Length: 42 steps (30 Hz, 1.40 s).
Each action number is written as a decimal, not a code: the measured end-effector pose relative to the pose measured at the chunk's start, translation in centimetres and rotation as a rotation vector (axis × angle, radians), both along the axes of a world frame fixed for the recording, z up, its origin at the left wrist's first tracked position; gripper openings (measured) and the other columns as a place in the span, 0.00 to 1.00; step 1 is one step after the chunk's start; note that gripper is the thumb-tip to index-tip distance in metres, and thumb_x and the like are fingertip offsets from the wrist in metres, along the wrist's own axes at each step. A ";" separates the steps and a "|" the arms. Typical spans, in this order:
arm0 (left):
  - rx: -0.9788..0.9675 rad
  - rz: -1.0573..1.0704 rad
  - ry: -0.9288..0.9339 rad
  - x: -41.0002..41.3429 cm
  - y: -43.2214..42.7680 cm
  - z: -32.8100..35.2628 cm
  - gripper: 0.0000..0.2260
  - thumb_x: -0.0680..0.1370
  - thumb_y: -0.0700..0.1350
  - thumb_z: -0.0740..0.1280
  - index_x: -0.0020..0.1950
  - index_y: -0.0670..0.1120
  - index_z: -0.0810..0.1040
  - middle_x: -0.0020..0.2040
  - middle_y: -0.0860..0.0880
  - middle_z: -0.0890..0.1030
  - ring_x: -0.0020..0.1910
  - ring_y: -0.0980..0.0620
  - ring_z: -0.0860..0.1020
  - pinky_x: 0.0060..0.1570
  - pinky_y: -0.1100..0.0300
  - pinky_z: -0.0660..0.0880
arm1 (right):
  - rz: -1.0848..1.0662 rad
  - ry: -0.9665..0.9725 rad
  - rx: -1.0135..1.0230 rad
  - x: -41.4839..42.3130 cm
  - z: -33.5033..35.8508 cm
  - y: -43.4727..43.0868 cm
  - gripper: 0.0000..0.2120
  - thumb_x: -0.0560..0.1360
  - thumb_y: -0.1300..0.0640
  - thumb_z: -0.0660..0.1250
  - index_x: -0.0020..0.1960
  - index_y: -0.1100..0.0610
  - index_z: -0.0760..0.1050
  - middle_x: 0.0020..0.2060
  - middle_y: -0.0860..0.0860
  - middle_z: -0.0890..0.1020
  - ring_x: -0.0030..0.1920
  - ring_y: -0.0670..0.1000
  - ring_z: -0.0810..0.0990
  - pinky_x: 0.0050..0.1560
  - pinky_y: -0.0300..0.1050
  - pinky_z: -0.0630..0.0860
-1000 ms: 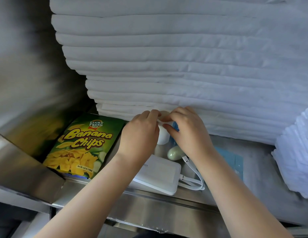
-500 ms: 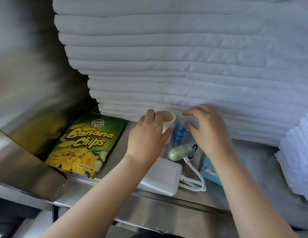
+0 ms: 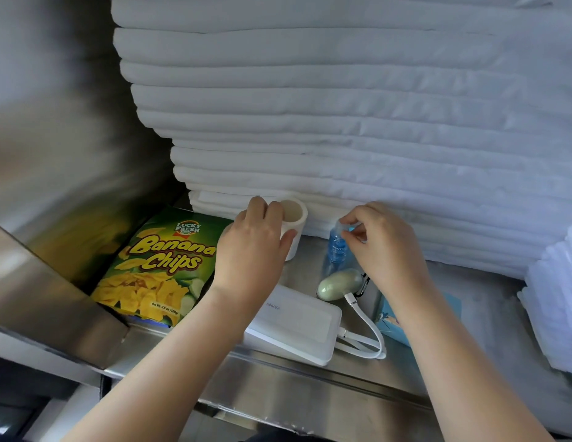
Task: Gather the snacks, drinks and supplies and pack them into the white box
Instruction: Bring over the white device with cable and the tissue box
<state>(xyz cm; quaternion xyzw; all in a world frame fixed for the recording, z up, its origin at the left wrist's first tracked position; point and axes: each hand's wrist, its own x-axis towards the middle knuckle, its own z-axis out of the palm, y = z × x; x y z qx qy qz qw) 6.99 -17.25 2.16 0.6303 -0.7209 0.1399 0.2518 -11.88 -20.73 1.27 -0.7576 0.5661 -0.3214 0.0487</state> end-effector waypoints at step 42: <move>0.026 0.059 0.141 5.6 0.0 -0.8 0.10 0.75 0.42 0.68 0.56 0.42 0.78 0.53 0.43 0.77 0.42 0.43 0.77 0.31 0.60 0.65 | 0.192 0.090 0.057 8.8 0.3 -2.3 0.09 0.74 0.61 0.67 0.54 0.58 0.77 0.49 0.54 0.80 0.47 0.55 0.79 0.46 0.48 0.75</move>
